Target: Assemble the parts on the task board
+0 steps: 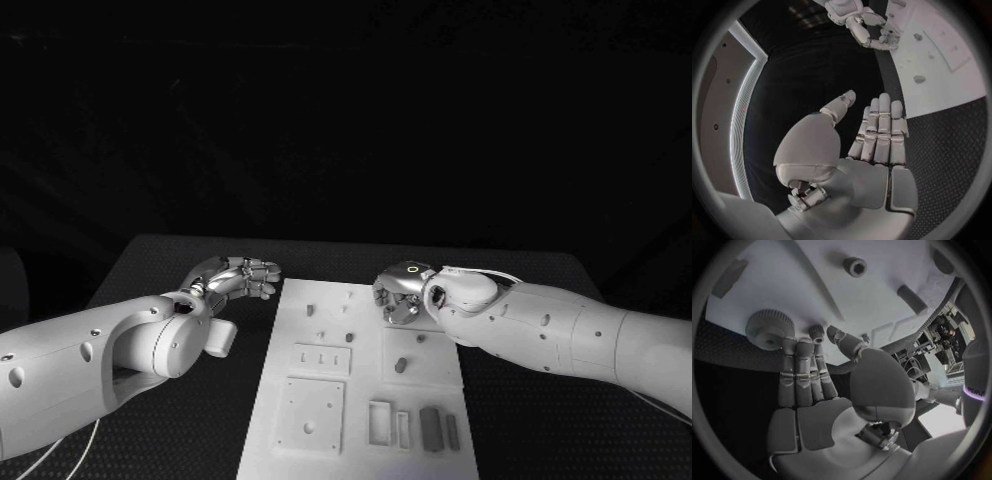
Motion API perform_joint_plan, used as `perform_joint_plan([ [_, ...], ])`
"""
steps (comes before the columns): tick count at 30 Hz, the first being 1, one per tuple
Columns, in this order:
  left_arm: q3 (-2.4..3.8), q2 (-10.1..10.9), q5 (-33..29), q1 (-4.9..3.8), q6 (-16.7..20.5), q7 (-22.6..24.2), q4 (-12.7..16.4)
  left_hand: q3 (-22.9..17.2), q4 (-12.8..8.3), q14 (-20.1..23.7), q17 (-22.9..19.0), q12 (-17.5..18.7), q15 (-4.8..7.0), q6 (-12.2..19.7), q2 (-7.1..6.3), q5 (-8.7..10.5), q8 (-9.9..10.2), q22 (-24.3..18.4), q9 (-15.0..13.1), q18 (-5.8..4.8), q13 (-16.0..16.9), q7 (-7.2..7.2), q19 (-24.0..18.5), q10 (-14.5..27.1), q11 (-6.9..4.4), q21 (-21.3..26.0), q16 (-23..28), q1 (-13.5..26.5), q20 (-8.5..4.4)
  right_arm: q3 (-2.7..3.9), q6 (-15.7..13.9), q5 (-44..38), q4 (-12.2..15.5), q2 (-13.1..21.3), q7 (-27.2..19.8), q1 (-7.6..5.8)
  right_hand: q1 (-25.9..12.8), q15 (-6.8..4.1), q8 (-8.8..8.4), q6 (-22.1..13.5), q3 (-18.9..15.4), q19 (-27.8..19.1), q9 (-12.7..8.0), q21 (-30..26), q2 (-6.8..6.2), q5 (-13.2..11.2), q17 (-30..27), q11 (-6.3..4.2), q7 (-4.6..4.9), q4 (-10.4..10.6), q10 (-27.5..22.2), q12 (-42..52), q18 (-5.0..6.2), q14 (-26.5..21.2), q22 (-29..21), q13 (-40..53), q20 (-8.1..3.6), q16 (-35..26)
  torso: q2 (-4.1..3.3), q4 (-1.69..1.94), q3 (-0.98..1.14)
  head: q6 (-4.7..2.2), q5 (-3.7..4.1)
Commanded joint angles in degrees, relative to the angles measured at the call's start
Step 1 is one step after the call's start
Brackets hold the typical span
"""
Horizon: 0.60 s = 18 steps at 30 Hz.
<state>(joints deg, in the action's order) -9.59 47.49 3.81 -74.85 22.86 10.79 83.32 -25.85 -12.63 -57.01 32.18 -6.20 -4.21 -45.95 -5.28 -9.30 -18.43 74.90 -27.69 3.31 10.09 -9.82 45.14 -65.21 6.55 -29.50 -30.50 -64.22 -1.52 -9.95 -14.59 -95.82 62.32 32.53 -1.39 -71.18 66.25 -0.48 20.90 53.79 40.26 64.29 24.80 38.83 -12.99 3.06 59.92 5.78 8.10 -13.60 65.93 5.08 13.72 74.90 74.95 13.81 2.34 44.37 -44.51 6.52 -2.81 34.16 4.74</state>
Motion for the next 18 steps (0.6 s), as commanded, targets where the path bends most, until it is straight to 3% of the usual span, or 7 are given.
perform_joint_plan([
  [1, 0.06, -0.13, 0.0, -0.07, -1.03, 0.14, -0.02, -0.34, -0.06, -0.16, 0.09, 0.18, -0.06, 0.35, 0.02, 0.23, 0.17, 1.16, -0.06, 0.12, 0.07, 0.05, -0.38, 0.16, 0.33, -0.37, 0.3, 0.78, 0.05, -0.22, 1.28, -2.45, 0.2, 0.1, 0.5, 0.34, -0.12, -0.47, 0.3, 0.61, 0.39, -0.02, 0.13, 0.6, 0.5, -0.29, 0.1, -0.26, -0.14, -0.21, 1.04, 0.25, 1.28, -0.02, 1.44, 0.09, -0.62, 0.56, -0.26, -0.1, 0.09, 0.11, 0.07],
  [9, 0.05, -0.03, 0.0, -0.07, -0.99, 0.12, -0.05, -0.41, -0.11, -0.17, 0.15, 0.24, -0.06, 0.36, 0.02, 0.24, 0.18, 1.16, -0.08, 0.14, 0.09, 0.05, -0.41, 0.17, 0.3, -0.39, 0.33, 0.79, 0.05, -0.22, 1.02, -3.79, 0.84, 0.76, 1.02, 0.35, -0.23, -0.83, 0.39, 1.39, 0.57, 0.73, 0.29, 3.51, 0.31, -0.28, 0.82, -0.62, -0.43, -0.95, 2.42, -0.18, 1.28, 0.68, 1.45, -0.42, -1.44, 3.25, -0.37, 0.02, 0.06, 0.17, 0.26],
  [18, 0.05, 0.06, -0.01, -0.07, -0.99, 0.05, -0.05, -0.47, -0.17, -0.17, 0.23, 0.35, -0.06, 0.42, -0.02, 0.27, 0.22, 1.16, -0.09, 0.14, 0.11, 0.04, -0.43, 0.22, 0.28, -0.44, 0.39, 0.84, 0.05, -0.22, 0.69, -4.36, 1.51, 1.24, 1.32, 0.35, -0.3, -0.46, -0.1, 0.76, 0.83, 0.49, 0.16, 4.6, -0.3, -0.29, 0.83, -0.24, -0.32, -1.11, 1.74, -1.05, 1.28, 0.57, 1.4, -1.04, -1.61, 4.28, -0.59, 0.01, 0.1, 0.1, 0.28],
])
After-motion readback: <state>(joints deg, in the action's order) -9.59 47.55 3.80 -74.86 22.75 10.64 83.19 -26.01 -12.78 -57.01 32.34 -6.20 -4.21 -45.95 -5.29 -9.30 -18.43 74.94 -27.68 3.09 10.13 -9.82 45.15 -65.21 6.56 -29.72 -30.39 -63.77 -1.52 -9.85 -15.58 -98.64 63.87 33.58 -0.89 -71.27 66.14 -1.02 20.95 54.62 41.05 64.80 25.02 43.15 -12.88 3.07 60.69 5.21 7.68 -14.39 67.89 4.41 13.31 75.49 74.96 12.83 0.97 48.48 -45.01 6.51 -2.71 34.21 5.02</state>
